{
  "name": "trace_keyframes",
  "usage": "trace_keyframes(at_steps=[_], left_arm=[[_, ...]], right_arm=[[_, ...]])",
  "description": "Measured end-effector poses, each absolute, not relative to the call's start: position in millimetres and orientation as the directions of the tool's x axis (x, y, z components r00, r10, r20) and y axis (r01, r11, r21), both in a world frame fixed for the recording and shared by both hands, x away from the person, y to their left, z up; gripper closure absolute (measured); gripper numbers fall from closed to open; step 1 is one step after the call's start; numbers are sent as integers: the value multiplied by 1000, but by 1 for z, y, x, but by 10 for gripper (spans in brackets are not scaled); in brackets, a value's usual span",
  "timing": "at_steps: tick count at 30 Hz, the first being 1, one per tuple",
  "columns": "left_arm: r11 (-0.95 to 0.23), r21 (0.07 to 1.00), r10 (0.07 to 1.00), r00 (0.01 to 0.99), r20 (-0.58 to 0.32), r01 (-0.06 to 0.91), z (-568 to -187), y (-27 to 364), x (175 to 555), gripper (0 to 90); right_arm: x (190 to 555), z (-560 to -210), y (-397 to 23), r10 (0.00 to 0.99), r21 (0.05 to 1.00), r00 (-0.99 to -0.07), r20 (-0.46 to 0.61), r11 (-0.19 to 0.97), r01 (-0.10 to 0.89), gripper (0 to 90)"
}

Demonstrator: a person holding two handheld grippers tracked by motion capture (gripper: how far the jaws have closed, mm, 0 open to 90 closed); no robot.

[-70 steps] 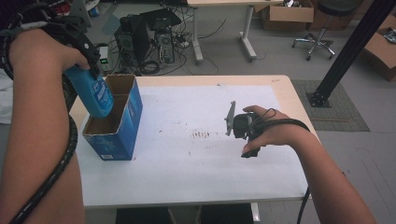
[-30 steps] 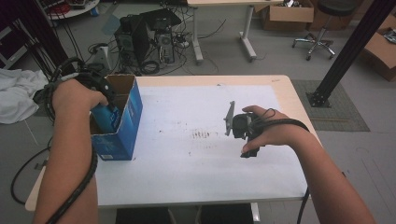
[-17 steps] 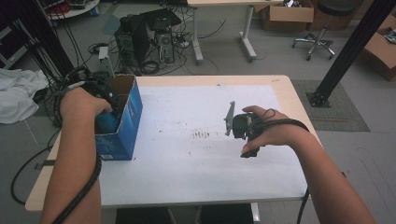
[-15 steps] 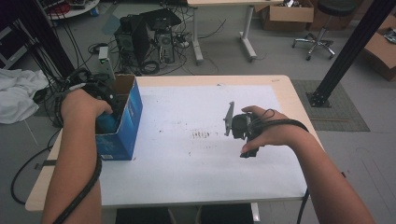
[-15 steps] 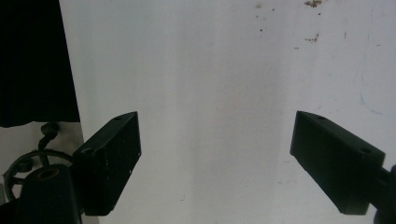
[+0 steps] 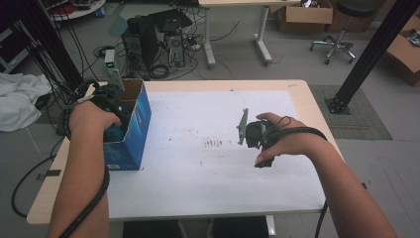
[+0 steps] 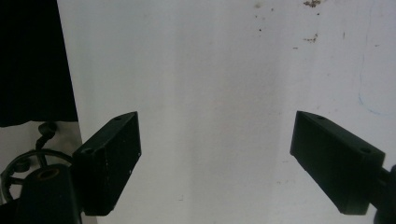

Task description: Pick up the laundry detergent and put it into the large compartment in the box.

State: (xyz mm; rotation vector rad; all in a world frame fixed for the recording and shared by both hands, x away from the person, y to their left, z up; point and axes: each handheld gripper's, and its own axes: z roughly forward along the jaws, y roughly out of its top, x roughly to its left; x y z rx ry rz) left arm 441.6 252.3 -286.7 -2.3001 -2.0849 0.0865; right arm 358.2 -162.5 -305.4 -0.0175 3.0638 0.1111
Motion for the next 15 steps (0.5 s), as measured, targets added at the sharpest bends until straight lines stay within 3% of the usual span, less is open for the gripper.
trace_keyframes(at_steps=[15], left_arm=[[-92,-48,995,91,-32,995,-287,255,440,372]], right_arm=[[356,-305,-167,4,70,-997,-79,998,-2,166]])
